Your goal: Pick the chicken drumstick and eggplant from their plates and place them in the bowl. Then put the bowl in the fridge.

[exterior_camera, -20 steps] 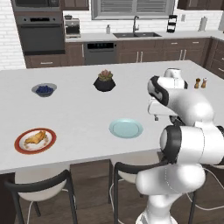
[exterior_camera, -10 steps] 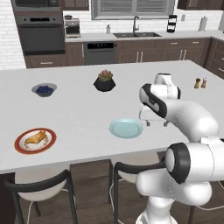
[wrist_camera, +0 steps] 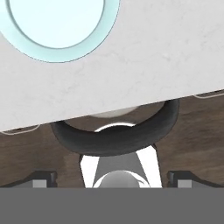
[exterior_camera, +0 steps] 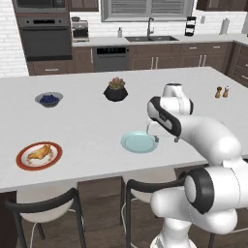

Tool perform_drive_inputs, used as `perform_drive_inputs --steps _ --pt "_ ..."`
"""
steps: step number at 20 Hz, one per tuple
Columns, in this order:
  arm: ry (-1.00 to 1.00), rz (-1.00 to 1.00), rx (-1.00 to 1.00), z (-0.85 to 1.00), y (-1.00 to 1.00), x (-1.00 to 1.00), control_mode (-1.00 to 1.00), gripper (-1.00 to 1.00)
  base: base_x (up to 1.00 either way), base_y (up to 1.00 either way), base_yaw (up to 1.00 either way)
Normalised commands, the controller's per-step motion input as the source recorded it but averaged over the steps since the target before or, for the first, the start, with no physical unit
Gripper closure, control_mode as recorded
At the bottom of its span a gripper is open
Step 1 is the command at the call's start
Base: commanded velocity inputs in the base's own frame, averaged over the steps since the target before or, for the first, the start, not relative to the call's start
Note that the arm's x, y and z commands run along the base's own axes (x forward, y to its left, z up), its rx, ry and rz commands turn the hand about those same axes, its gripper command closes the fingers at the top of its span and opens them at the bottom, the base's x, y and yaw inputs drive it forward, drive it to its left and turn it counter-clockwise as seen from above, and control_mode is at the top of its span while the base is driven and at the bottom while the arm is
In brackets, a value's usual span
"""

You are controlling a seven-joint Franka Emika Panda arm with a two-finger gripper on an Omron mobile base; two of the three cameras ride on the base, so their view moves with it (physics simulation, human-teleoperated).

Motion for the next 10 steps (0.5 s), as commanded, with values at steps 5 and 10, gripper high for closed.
perform_drive_inputs --steps 5,10 --pt "0.00 0.00 0.00 0.00 0.00 0.00 -1.00 -1.00 0.00 0.00 0.00" --pt "0.00 0.00 0.00 0.00 0.09 -0.06 -1.00 -1.00 0.00 0.00 0.00"
